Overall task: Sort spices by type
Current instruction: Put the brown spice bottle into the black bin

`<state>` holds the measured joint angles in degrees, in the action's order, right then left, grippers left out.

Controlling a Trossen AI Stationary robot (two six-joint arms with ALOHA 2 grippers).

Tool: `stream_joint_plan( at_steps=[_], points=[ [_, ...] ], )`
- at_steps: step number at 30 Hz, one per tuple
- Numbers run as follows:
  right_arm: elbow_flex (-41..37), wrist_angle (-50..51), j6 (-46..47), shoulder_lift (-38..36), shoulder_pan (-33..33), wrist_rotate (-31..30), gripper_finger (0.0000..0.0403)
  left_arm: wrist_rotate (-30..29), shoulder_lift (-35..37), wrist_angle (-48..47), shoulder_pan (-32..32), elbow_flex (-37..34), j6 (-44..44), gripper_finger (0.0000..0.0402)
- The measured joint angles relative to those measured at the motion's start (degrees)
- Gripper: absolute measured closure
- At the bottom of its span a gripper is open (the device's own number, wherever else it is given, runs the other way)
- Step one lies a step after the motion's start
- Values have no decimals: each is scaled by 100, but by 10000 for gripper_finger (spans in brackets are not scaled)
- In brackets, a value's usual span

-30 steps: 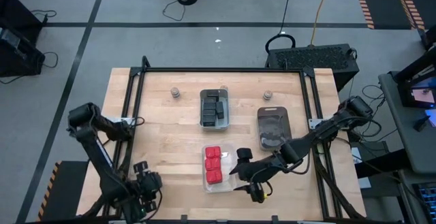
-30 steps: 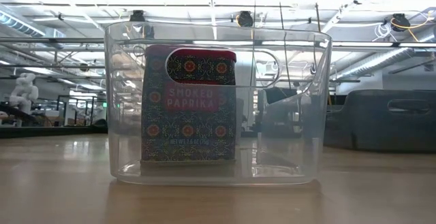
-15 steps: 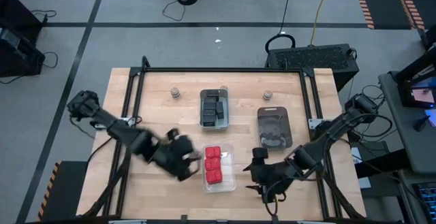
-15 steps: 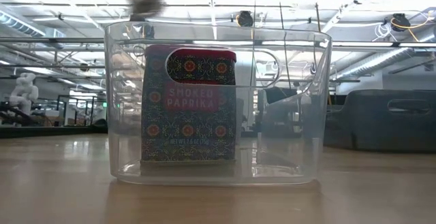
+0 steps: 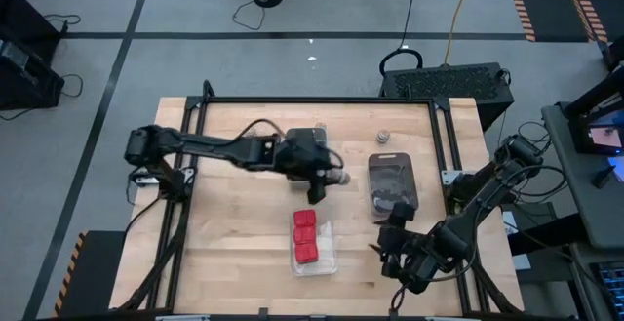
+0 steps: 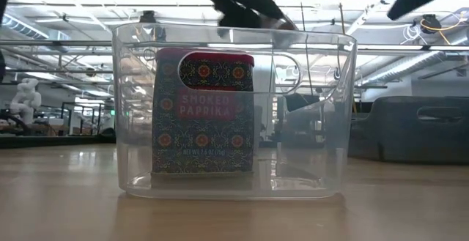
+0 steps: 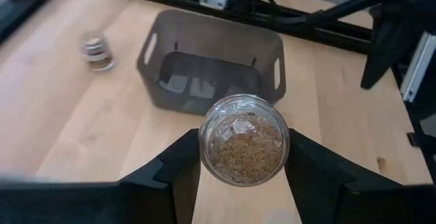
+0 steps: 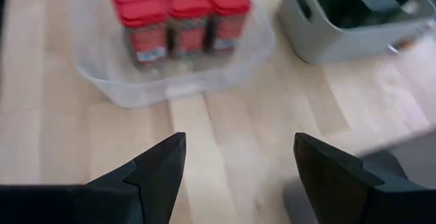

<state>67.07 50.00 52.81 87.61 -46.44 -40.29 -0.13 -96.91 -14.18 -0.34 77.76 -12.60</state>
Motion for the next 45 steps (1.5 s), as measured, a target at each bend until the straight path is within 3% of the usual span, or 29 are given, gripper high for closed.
stream_joint_plan(
  at_steps=[7,14,25,34,45],
  points=[
    [1,1157,1536,2,-314,-404,145,747,-1207,83,410,1318,762,218],
    [0,2316,2921,2,-330,-311,145,830,-2525,-942,511,3211,1613,218],
    [0,4004,4772,-92,-1098,-316,145,832,-3928,-992,564,4410,2018,218],
    [0,3997,4871,-213,-1405,-924,145,616,-4887,-1406,689,5733,2363,218],
    [0,3995,4860,-214,-1405,-925,145,558,-4869,-2135,886,5718,2350,218]
  ],
)
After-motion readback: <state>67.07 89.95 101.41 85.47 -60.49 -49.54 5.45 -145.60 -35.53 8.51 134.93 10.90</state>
